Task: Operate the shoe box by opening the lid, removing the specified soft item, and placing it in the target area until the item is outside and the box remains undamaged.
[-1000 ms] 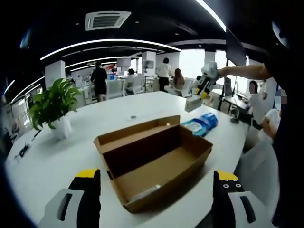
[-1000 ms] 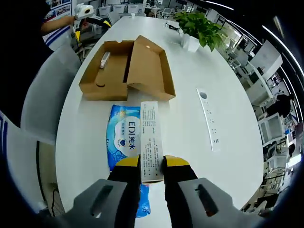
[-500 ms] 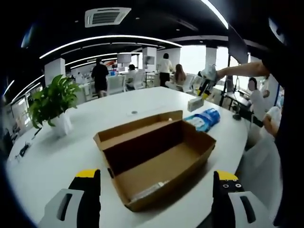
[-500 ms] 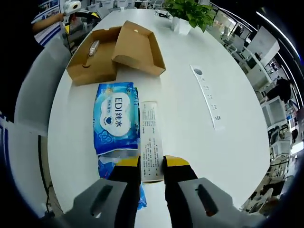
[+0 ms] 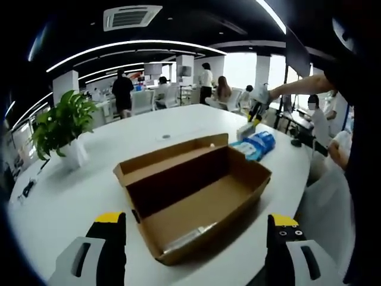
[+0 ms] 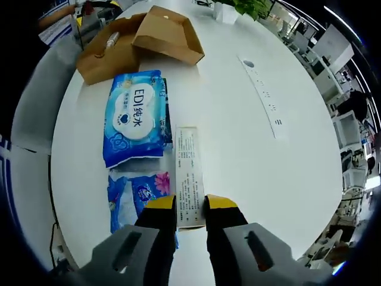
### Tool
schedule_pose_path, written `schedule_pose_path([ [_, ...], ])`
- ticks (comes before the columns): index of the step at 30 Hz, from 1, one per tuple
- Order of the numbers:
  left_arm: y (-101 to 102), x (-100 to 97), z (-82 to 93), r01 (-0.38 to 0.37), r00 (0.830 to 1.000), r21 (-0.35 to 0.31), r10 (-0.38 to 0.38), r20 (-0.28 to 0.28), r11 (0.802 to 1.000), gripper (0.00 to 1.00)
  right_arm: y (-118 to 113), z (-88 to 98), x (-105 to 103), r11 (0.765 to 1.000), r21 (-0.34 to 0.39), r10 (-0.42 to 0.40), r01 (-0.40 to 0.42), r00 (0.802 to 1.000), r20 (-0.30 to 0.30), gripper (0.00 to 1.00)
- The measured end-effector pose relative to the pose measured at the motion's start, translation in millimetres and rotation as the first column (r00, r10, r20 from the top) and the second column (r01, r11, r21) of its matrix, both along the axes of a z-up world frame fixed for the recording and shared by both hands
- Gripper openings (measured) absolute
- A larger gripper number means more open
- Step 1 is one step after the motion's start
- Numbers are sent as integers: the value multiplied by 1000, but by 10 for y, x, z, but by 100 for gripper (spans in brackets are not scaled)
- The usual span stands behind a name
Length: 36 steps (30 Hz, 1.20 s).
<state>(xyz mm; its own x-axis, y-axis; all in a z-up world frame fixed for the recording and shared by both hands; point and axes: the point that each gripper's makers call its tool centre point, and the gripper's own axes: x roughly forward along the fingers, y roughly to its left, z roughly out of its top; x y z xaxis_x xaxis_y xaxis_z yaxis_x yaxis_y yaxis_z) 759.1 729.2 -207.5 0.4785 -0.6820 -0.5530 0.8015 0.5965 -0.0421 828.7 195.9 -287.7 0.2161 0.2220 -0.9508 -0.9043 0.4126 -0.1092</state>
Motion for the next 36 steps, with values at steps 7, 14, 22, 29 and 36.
schedule_pose_path([
  [7,-22,1,29,4,1000,-1,-4,3,1000,100,-175,-88,-25,999,-40,-1,0,1000,-23,16],
  [14,-38,-4,23,10,1000,1,-10,-1,1000,100,-326,-103,-65,988,-142,54,-59,998,-42,16],
  [22,-32,-4,29,8,1000,5,-8,2,1000,100,-447,-196,-33,982,-176,63,-72,996,-57,16],
  [29,-41,-30,34,3,1000,2,-3,-4,1000,100,-494,-242,-67,977,-199,65,-76,996,-65,16],
  [36,-63,-1,38,11,1000,2,-11,0,1000,100,-529,-259,-80,978,-201,52,-63,997,-60,16],
])
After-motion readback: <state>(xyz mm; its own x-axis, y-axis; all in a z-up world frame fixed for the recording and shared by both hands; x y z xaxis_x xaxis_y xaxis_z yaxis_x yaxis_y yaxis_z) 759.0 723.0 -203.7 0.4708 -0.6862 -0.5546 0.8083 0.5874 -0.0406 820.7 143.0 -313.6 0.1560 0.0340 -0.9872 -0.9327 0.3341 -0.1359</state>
